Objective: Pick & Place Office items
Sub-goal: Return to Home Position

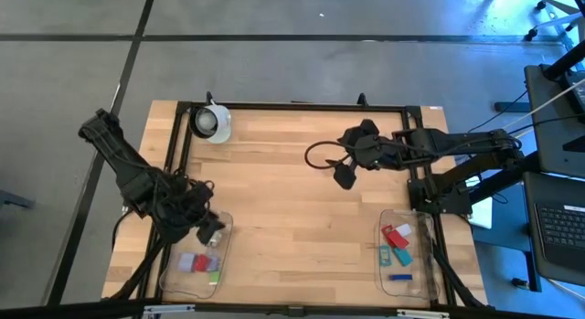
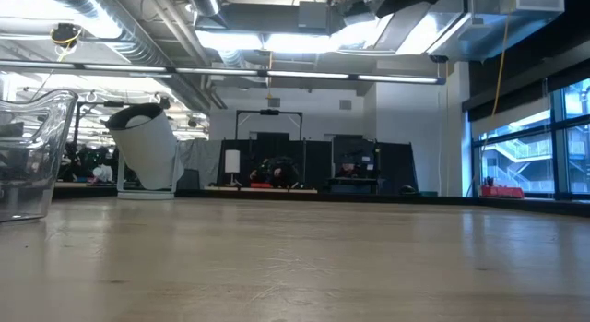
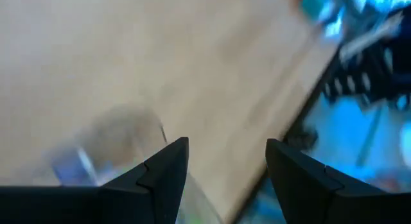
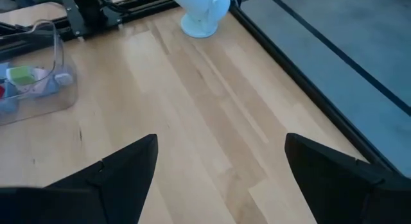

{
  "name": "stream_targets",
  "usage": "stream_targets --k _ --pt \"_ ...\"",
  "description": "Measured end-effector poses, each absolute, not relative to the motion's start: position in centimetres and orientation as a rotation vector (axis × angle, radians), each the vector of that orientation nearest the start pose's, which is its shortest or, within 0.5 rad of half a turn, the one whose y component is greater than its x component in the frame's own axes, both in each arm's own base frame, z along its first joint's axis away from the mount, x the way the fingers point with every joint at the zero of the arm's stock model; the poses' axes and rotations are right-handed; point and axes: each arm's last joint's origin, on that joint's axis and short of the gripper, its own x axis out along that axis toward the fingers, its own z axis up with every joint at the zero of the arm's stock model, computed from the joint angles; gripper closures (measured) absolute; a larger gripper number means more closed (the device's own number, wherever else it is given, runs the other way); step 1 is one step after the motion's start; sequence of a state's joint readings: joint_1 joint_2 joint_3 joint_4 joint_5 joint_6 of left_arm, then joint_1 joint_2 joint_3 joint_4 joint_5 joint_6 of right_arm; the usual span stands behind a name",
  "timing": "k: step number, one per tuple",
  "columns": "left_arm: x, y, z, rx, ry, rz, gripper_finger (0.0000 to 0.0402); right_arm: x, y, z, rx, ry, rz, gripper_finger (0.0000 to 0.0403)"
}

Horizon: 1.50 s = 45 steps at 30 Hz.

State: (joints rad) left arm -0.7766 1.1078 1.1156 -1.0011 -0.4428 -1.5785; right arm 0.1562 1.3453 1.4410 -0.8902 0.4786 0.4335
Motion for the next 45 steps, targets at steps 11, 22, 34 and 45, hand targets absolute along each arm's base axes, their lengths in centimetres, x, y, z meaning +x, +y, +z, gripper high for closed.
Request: stream_targets --k 11,22,34,45 --pt "14.9 -10.4 34.3 -0.411 0.23 0.606 0.0194 26.6 3.0 37.9 0.228 0.671 -0.37 0.006" --pt "12.5 -7.2 35.9 -0.405 0.331 0.518 0.0192 26.3 2.9 37.7 0.122 0.748 -0.237 0.006" --pt "10.5 -5.0 37.1 -0.365 0.301 0.497 0.019 22.2 2.4 34.7 0.216 0.624 -0.212 0.0059" --pt "10.1 -4.2 37.3 -0.353 0.29 0.524 0.019 15.2 1.4 31.5 0.283 0.32 -0.164 0.0059"
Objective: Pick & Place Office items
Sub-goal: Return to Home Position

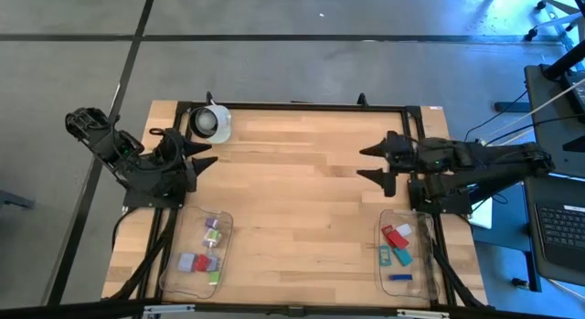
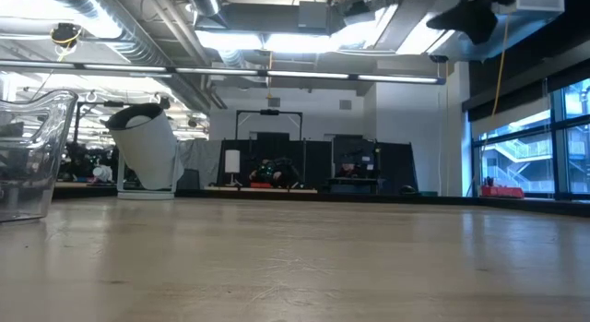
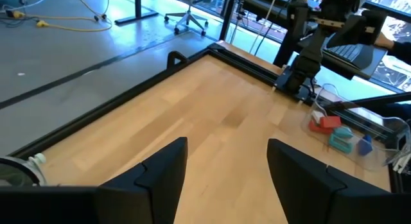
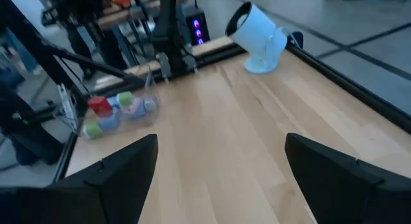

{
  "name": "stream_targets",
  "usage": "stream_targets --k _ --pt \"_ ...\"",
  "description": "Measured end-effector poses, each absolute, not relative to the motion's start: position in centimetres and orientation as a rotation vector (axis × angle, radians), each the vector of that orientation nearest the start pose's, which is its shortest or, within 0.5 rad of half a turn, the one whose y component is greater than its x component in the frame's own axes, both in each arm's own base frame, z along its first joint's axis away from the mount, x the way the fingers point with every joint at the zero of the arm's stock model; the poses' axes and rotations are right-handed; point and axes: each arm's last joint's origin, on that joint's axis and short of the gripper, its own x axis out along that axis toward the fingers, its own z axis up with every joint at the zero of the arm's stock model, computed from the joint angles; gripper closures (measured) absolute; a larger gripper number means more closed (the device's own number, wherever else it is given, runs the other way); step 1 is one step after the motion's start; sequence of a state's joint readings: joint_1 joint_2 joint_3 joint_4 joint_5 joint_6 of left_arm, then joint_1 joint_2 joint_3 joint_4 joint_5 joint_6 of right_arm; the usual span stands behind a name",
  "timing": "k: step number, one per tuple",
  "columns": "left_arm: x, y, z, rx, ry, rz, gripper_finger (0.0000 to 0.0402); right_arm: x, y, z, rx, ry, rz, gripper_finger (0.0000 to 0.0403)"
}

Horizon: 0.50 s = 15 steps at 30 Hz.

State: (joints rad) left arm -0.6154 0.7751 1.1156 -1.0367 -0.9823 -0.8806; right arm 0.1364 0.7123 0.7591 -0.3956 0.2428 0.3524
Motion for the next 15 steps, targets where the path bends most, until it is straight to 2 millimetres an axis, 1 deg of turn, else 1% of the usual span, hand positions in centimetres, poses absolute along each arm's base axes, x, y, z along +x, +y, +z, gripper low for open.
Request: stream_targets --k 4,8,11,15 --pt "10.0 -4.0 37.3 -0.358 0.285 0.535 0.0192 13.6 1.2 29.5 0.319 0.246 -0.155 0.0059" --pt "10.1 -3.9 37.3 -0.375 0.285 0.54 0.0191 12.2 1.0 28.1 0.345 0.137 -0.135 0.0059" --pt "10.1 -3.9 37.3 -0.384 0.287 0.536 0.0188 11.4 0.9 27.1 0.355 0.068 -0.125 0.0059" --pt "10.2 -3.9 37.4 -0.402 0.275 0.534 0.0188 10.7 0.7 25.4 0.362 0.02 -0.139 0.0059"
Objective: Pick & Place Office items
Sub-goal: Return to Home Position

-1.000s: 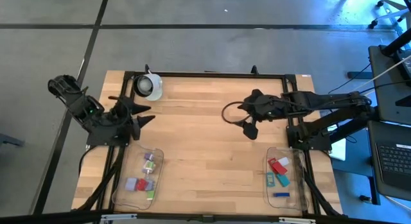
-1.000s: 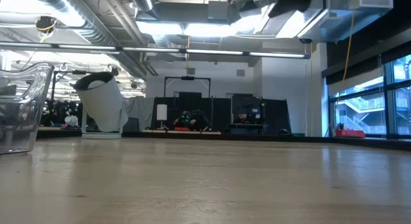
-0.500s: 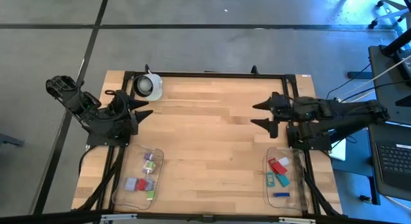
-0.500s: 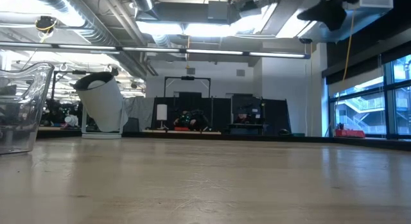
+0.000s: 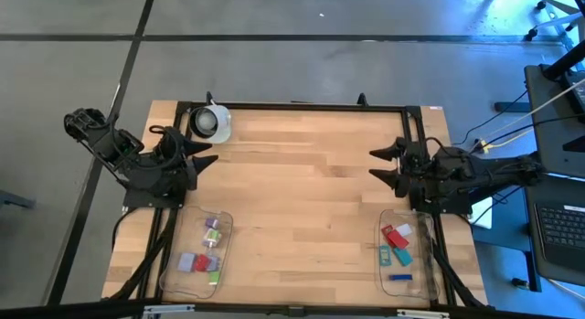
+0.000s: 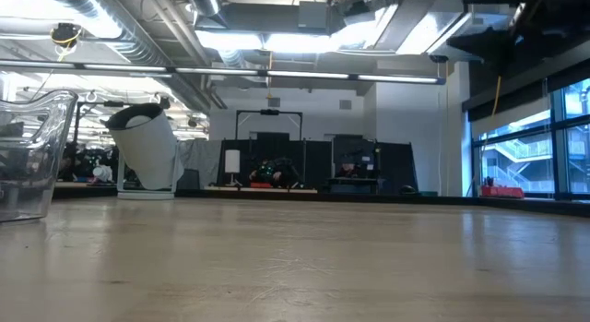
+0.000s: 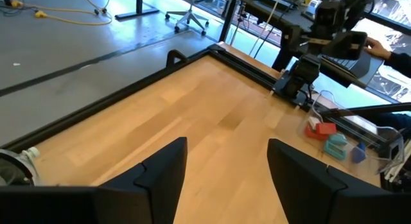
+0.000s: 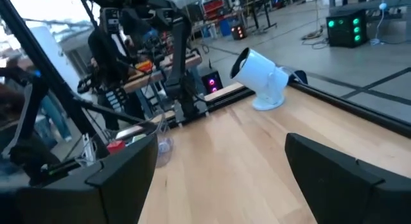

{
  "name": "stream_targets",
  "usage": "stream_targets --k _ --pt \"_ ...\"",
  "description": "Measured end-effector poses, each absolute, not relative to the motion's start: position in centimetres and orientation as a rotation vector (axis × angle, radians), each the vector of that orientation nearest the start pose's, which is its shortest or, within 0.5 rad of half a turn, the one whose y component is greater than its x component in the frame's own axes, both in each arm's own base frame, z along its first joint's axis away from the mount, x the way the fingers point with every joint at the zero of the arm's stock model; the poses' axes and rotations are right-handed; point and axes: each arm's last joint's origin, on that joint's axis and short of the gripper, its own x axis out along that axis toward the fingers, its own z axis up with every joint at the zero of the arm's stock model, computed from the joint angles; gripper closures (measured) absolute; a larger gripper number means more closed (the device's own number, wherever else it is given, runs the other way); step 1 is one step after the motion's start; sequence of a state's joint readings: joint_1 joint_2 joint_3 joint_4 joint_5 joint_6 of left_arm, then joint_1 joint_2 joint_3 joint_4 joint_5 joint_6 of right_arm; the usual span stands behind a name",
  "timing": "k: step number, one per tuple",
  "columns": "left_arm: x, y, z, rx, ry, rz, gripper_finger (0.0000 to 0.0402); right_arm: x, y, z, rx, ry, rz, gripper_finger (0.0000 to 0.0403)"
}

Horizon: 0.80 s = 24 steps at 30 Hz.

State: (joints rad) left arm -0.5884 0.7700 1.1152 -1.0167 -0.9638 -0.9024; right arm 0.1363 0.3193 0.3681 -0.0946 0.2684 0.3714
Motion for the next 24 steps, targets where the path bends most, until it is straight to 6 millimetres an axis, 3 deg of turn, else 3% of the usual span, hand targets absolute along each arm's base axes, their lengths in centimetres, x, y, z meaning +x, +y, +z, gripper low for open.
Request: stream_targets --k 10,24 --pt "10.2 -4.0 37.5 -0.409 0.271 0.534 0.0191 9.9 0.5 21.5 0.429 -0.094 -0.128 0.0059" --pt "10.2 -3.9 37.5 -0.431 0.264 0.539 0.0192 9.8 0.5 18.9 0.459 -0.148 -0.115 0.006"
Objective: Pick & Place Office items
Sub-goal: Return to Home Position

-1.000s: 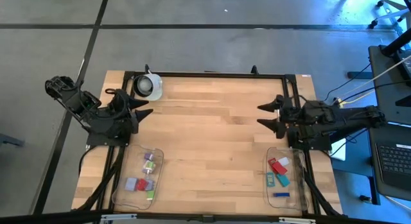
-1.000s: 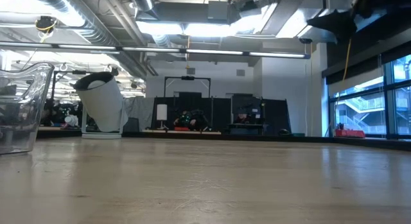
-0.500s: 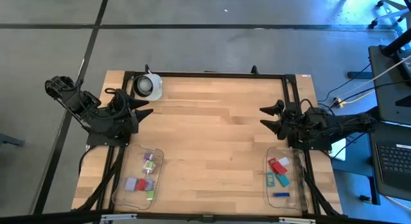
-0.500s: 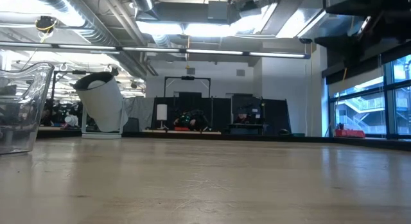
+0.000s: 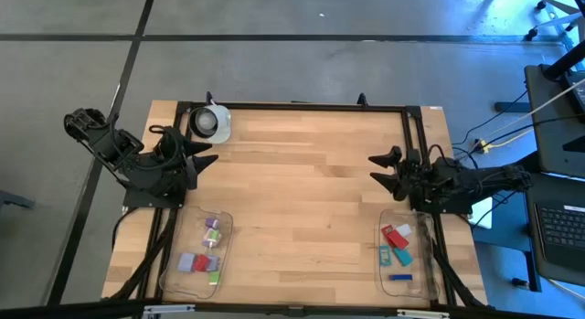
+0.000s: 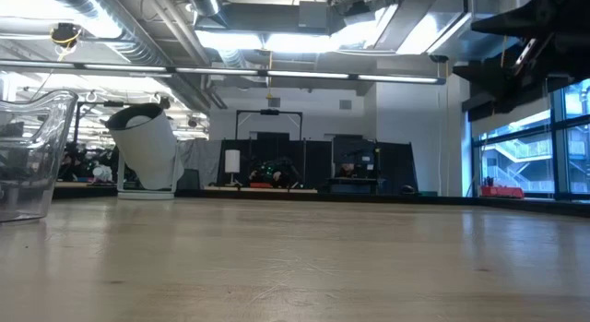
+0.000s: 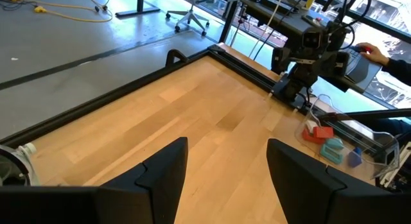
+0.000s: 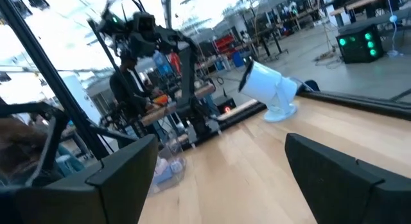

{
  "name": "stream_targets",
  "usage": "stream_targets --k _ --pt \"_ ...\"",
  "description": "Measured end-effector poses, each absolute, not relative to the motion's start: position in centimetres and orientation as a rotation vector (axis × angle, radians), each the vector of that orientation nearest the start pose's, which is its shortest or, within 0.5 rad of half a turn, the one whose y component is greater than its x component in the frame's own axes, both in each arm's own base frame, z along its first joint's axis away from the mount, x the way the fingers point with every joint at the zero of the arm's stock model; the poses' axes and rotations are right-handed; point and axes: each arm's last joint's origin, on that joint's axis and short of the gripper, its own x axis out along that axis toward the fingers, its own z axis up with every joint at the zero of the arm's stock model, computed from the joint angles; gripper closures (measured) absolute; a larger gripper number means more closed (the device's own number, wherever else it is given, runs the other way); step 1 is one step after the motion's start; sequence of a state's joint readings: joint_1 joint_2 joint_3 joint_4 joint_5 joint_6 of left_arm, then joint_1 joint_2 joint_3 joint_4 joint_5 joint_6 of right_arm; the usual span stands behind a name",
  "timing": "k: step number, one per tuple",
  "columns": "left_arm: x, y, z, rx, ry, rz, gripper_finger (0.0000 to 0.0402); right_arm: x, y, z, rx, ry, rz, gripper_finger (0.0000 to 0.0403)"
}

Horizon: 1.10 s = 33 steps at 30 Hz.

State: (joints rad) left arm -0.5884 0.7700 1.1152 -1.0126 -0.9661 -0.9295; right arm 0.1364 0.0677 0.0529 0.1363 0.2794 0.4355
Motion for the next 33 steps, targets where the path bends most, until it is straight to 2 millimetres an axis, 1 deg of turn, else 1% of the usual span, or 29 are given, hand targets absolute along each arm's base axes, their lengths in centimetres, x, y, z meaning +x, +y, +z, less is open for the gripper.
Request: stream_targets --k 4,9,11,16,22,27,31,33 --pt "10.2 -4.0 37.5 -0.431 0.264 0.538 0.0192 9.9 0.6 18.3 0.469 -0.181 -0.107 0.006" --pt "10.2 -3.9 37.5 -0.431 0.264 0.539 0.0192 9.9 0.6 18.5 0.454 -0.195 -0.102 0.006" --pt "10.2 -3.9 37.5 -0.43 0.263 0.54 0.0192 9.8 0.4 18.5 0.435 -0.204 -0.152 0.006" --pt "10.6 -4.2 37.4 -0.428 0.259 0.549 0.0192 9.7 -0.2 18.2 0.429 -0.22 -0.365 0.006" --pt "12.6 -5.2 37.2 -0.499 0.326 0.46 0.0192 9.5 -0.5 18.1 0.43 -0.232 -0.51 0.006" --pt "14.5 -5.8 36.4 -0.488 0.39 0.463 0.0191 9.5 -0.5 18.1 0.429 -0.23 -0.517 0.006" --pt "16.0 -5.5 35.8 -0.446 0.437 0.489 0.0191 9.5 -0.5 18.1 0.429 -0.23 -0.516 0.006" --pt "17.0 -5.2 35.9 -0.436 0.44 0.465 0.0191 9.5 -0.5 18.1 0.429 -0.23 -0.515 0.006"
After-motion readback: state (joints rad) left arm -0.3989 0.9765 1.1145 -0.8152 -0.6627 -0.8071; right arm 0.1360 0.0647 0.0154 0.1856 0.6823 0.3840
